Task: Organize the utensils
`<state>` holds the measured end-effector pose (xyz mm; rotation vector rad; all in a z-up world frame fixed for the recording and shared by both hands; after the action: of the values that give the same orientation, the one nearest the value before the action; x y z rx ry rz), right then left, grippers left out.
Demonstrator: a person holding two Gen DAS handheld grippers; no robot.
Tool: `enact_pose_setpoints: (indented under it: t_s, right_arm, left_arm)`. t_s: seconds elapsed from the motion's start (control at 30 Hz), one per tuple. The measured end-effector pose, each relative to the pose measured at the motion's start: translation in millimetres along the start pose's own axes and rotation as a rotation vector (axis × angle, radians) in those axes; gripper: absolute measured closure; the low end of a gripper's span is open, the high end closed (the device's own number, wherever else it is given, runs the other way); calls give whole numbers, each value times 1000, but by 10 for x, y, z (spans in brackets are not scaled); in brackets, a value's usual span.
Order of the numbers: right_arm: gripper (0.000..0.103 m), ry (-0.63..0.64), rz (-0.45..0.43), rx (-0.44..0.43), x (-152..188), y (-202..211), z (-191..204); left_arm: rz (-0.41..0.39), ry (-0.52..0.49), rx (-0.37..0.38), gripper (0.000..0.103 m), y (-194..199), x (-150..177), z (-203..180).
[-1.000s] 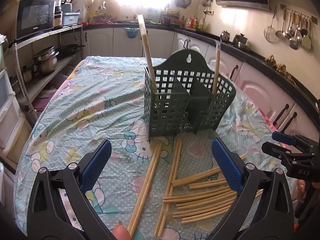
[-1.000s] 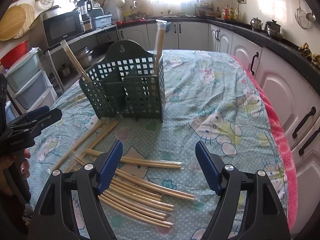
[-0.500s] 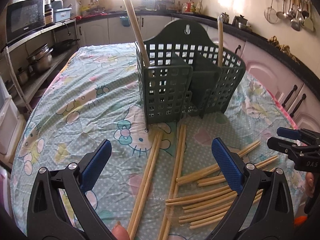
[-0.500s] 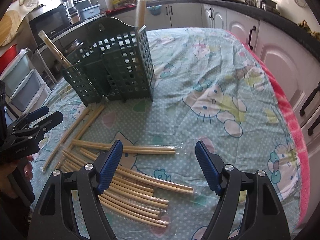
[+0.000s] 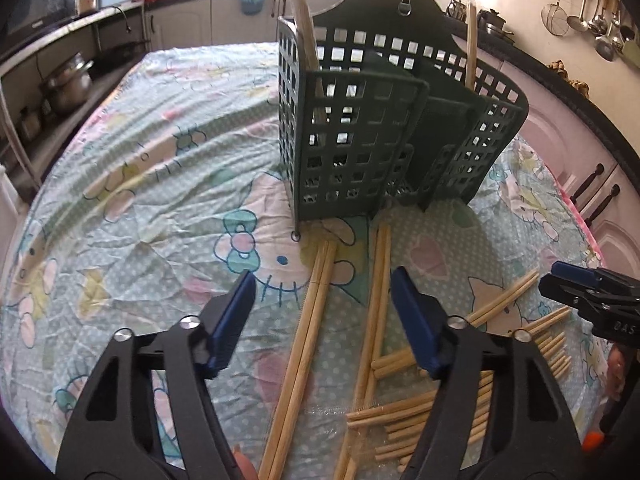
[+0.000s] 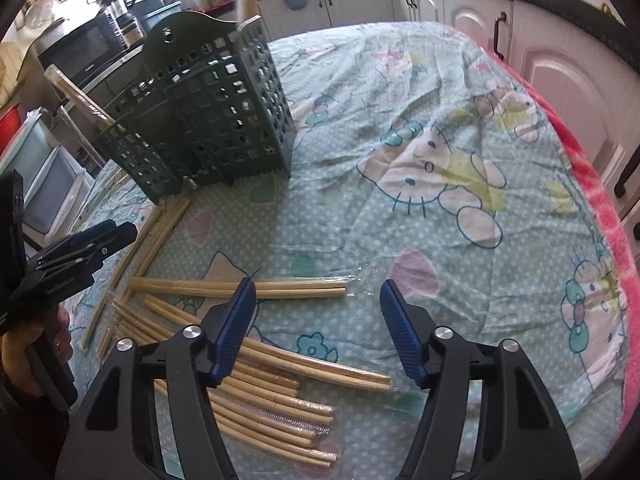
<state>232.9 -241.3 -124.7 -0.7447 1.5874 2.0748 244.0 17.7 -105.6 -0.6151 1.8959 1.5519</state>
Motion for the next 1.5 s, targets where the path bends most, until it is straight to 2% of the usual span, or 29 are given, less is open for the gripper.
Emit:
enact_pose_setpoints:
  t_s: [0.07, 0.4, 0.5, 0.67, 0.77, 1.03, 1.17, 1.23, 1.5]
  right_arm:
    - [49, -20, 14, -8, 9, -47, -25]
    - [68, -77, 20, -17, -19, -139, -158]
    - [75, -64, 22, -10, -30, -141, -173]
    - [93, -34, 18, -8, -60, -181, -151]
    - [97, -24, 10, -7, -71, -204, -133]
    - [101, 7, -8, 2, -108, -221, -55]
    - [102, 15, -27, -9, -149, -186, -4]
    - [102, 37, -44, -8, -178, -153, 44]
    - [102, 79, -86, -20, -267, -57, 181]
  left_arm:
    - [9, 8, 11, 55, -38, 2, 7]
    - [56, 32, 63, 74, -239, -7, -37]
    - [58, 24, 59, 76, -275, -20, -59]
    - [72, 11, 44, 80, -316, -44, -50]
    - [84, -11, 25, 82, -344, -50, -52]
    - [104, -89, 6, 82, -399, -67, -101]
    - [95, -122, -12, 90, -405, -72, -97]
    - [87, -122, -13, 93, -407, -76, -95]
    - [70, -72, 19, 96, -337, -105, 41]
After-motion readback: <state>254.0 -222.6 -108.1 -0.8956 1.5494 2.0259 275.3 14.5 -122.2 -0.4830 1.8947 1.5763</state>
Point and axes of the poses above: each gripper's, at about its wrist camera, not at the fingertips, and y roughly against the way its jaws point, z to its left, x to its underside, the point moved 4 cm from there along -y, roughly the way its jaws point, and after that the axes turned 7 degrees about -z, right-handed, at the moved point
